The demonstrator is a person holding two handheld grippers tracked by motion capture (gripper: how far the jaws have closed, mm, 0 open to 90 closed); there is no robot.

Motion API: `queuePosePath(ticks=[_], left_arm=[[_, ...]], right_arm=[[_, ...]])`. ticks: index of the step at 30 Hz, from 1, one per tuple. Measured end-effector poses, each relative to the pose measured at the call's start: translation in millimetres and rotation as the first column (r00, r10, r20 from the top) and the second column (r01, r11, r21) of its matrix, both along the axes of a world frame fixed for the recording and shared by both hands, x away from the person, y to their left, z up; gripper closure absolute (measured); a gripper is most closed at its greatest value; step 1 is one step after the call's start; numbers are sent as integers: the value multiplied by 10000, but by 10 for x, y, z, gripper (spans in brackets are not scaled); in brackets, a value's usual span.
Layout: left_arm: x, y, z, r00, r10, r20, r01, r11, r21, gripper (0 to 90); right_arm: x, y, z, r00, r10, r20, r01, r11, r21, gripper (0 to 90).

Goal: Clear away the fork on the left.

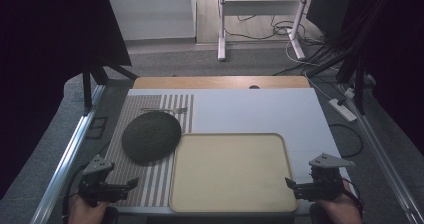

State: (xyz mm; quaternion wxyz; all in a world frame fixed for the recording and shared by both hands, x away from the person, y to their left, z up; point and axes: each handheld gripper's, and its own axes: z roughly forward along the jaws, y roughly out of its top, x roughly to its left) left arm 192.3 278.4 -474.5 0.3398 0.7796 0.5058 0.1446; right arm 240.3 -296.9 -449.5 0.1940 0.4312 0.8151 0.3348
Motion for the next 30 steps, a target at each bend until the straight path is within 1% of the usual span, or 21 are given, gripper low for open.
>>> queuePosePath(ticks=[4, 10, 15, 22, 30], left_arm=[[5, -17, -4, 10000, -72, -58, 73, 9998, 160, 3], [8, 9, -4, 9999, -74, -108, 73, 10000, -55, 3], [15, 0, -6, 9998, -132, -166, 132, 9999, -4, 4], [15, 18, -6, 9996, -194, -183, 191, 9996, -190, 4], [17, 25, -7, 9996, -203, -184, 197, 9994, -287, 3]], right_arm=[[-7, -1, 5, 10000, -6, 59, 6, 10000, 28, 0], [-8, 3, 4, 9999, 136, 21, -136, 9999, 49, 0], [-12, 3, 5, 9998, 211, 23, -211, 9998, 31, 0], [-15, 8, 3, 9997, 261, 41, -261, 9997, -1, 0], [-16, 9, 3, 9996, 273, 41, -273, 9996, -12, 0]])
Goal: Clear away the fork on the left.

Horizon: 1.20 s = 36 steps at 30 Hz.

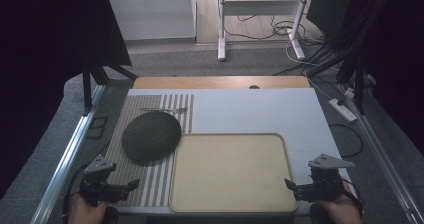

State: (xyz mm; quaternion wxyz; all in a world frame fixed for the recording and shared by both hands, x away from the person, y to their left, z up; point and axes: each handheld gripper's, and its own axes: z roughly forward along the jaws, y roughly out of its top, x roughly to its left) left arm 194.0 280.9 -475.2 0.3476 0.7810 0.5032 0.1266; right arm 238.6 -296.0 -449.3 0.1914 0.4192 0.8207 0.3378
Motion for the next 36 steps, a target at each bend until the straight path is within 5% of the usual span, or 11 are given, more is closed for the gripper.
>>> queuePosePath(ticks=[9, 18, 36], left_arm=[[16, -9, 19, 9981, -604, 151, 610, 9971, -450, 2], [119, -71, 34, 9936, -1114, 182, 1117, 9936, -183, 1], [448, -75, -33, 9917, -1268, 190, 1274, 9911, -392, 0]], right_arm=[[6, 6, -6, 10000, 11, -61, -12, 10000, -44, 0], [9, 8, -7, 9999, 52, -122, -54, 9999, -96, 0], [12, 17, -12, 9997, 139, -192, -142, 9998, -141, 0]])
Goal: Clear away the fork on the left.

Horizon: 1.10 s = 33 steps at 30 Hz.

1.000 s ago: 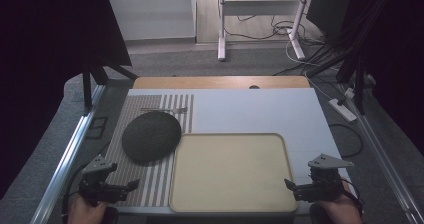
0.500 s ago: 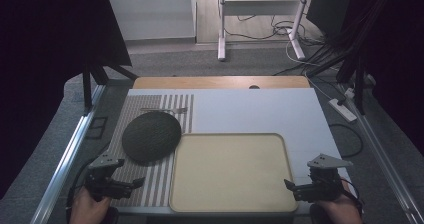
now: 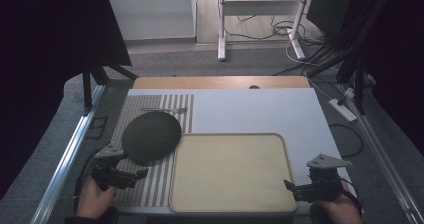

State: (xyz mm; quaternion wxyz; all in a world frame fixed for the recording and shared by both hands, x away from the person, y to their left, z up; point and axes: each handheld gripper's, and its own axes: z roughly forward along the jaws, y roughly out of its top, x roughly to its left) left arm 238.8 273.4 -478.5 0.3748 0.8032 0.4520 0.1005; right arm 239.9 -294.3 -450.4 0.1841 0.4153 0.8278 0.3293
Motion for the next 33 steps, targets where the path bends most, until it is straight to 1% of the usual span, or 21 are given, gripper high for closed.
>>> queuePosePath(ticks=[5, 6, 9, 11, 12, 13, 18, 19, 21, 23, 24, 25, 29, 33], left_arm=[[108, -20, -19, 9999, 2, -154, 0, 9999, 144, 0], [153, -36, -26, 9998, -8, -183, 11, 9998, 189, 0], [197, -51, -29, 9999, 7, -158, -3, 9996, 279, 0], [242, -56, -35, 9998, 14, -202, -11, 9999, 159, 0], [288, -51, -43, 9996, 16, -288, -16, 10000, -24, 0], [288, -51, -43, 9996, 16, -288, -16, 10000, -24, 0], [402, -40, -55, 9987, 163, -474, -173, 9996, -210, 0], [456, -35, -54, 9979, 236, -601, -250, 9994, -234, 0], [483, -32, -55, 9975, 261, -651, -280, 9992, -279, 0], [537, -27, -58, 9973, 304, -670, -320, 9992, -239, 0], [591, -27, -60, 9968, 371, -701, -383, 9992, -152, 0], [591, -27, -60, 9968, 371, -701, -383, 9992, -152, 0], [694, -22, -56, 9964, 539, -651, -546, 9985, -87, 0], [779, -10, -51, 9954, 609, -743, -625, 9979, -192, 0]], right_arm=[[0, 1, 0, 10000, 15, -2, -15, 10000, -9, 0], [0, 0, 0, 10000, 16, 0, -16, 10000, -1, 0], [0, 0, 0, 10000, 22, -1, -22, 10000, 4, 0], [-1, 1, 0, 10000, 36, 1, -36, 10000, -6, 0], [-2, 2, 0, 10000, 34, 12, -34, 10000, -5, 0], [-2, 2, 0, 10000, 34, 12, -34, 10000, -5, 0], [-2, 3, -1, 10000, 44, 14, -44, 10000, -8, 0], [-3, 3, 0, 10000, 55, 18, -55, 10000, -15, 0], [-3, 4, 0, 10000, 54, 15, -54, 10000, -14, 0], [-3, 5, -1, 10000, 52, 10, -52, 10000, -21, 0], [-3, 5, -1, 10000, 60, 14, -60, 10000, -22, 0], [-2, 5, -1, 10000, 60, 10, -60, 10000, -24, 0], [-2, 5, -1, 10000, 63, 7, -63, 10000, -26, 0], [-2, 6, -1, 10000, 76, 2, -76, 10000, -47, 0]])
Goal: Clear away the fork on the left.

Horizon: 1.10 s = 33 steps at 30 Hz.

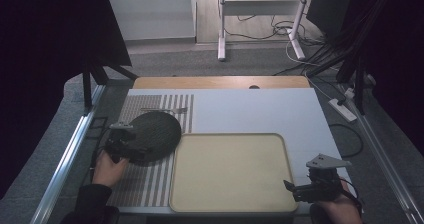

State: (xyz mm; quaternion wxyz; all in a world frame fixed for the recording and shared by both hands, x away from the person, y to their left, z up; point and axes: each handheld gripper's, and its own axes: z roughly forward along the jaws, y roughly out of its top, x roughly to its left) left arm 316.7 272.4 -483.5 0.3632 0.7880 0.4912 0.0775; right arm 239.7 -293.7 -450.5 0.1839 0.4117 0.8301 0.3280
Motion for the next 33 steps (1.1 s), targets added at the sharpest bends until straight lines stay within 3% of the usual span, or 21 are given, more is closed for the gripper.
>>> queuePosePath(ticks=[7, 21, 33], left_arm=[[173, -8, -8, 9997, 262, -33, -260, 9987, 442, 2], [534, 82, -14, 9985, 530, -120, -525, 9977, 421, 10], [846, 112, -68, 9961, 803, -357, -778, 9946, 687, 10]], right_arm=[[1, 5, -3, 10000, 13, -12, -13, 10000, -22, 0], [5, 9, -6, 10000, -4, -59, 3, 10000, -88, 0], [7, 12, -9, 10000, 5, -90, -6, 9999, -111, 0]])
